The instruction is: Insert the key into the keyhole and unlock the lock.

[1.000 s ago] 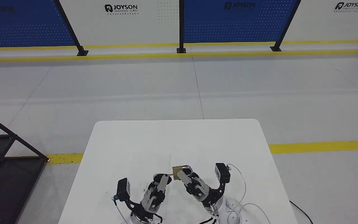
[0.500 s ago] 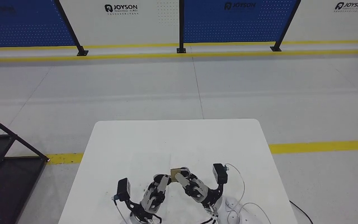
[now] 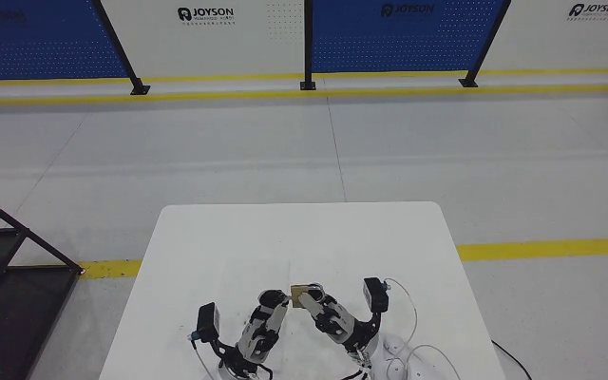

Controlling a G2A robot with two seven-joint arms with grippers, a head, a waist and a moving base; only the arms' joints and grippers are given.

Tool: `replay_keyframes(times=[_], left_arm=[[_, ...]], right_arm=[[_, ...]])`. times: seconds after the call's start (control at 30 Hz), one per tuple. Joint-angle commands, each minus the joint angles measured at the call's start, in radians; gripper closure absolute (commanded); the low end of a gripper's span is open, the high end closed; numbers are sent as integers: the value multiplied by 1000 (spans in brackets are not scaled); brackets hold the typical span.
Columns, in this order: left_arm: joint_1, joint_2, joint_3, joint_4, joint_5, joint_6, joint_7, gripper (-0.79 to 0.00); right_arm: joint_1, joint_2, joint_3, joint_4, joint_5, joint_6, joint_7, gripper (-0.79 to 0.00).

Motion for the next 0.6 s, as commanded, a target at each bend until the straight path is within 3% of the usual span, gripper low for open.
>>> replay_keyframes(times=[0.0, 0.2, 0.47, 0.57], left_arm=[[1, 2, -9, 5, 4, -10, 3, -249], [4, 14, -50, 21, 16, -82, -2, -179], [10, 29, -80, 15, 9, -171, -91, -231], [11, 31, -84, 16, 4, -172, -107, -203]], right_arm=[[-1, 2, 4, -1, 3, 0, 0, 0], [-10, 16, 24, -16, 25, 0, 24, 0], [-13, 36, 36, -31, 48, 0, 113, 0], [-9, 40, 34, -36, 67, 0, 144, 0]])
